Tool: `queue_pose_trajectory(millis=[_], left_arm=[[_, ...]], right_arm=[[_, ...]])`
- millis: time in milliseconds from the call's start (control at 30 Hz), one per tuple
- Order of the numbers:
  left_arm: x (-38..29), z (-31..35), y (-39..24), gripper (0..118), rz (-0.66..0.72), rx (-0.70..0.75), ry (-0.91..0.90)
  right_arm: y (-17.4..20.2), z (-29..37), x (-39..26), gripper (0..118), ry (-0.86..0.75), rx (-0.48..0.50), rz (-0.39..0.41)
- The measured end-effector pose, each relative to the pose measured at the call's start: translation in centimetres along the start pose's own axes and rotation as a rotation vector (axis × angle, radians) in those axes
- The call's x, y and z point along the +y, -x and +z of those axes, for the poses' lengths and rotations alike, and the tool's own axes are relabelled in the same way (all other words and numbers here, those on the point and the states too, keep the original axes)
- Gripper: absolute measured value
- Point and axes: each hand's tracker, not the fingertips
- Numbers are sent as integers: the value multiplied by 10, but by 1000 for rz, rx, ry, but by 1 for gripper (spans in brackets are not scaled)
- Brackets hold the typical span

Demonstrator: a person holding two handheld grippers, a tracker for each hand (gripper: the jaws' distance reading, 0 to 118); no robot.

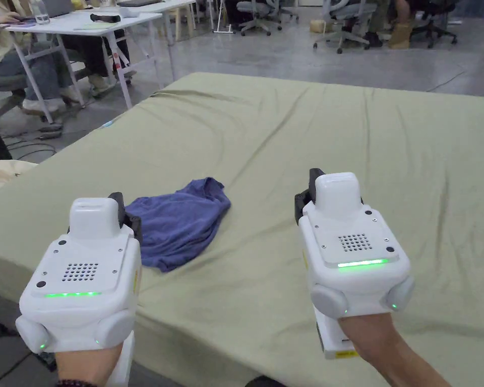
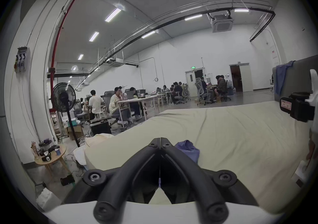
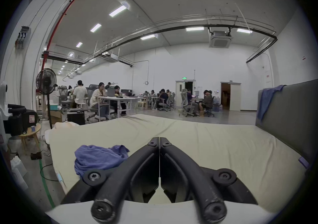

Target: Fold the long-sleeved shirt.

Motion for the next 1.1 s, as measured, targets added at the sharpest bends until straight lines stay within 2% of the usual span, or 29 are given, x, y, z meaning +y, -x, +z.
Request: queue_pose_trajectory(millis=[133,167,200,267,300,400,533,600,633,667,700,733,767,800,967,1100], left_arm=[[-4,-31,3,0,-26,-28,63],[-5,-45,3,11,-24,-57,112],[-5,-62,3,38,2,-96,174],[-11,-112,6,115,69,-171,381],[-17,-131,9,118,111,-161,473],[-28,-202,13,118,189,-253,635],[-70,-275,3,118,150,-226,858],[-93,-298,-3,108,137,-218,925],[-103,-300,-3,93,150,-203,967],[-113,-305,-5,54,166,-178,998],[-119,-307,-6,32,172,-160,1008],[-122,-305,-6,30,195,-164,979],[-113,-301,-4,17,225,-143,939],[-108,-300,-5,11,232,-139,936],[-59,-279,-6,9,187,-199,841],[14,-249,-31,9,261,-354,684]], right_arm=[[6,-10,-2,0,16,30,-5],[6,-13,-3,0,21,39,-3],[8,-16,-4,0,26,45,0],[12,-23,-8,0,36,57,10],[12,-27,-10,0,41,66,15],[15,-41,-17,0,60,86,40],[16,-58,-27,0,92,98,43],[17,-65,-31,0,116,104,28],[17,-68,-33,0,125,102,23],[17,-72,-35,0,134,99,20],[17,-75,-37,0,141,99,16],[16,-79,-40,0,147,101,13],[15,-81,-42,0,151,100,13],[14,-84,-44,0,157,97,14],[5,-84,-47,0,174,95,4],[-19,-70,-40,0,159,65,-21]])
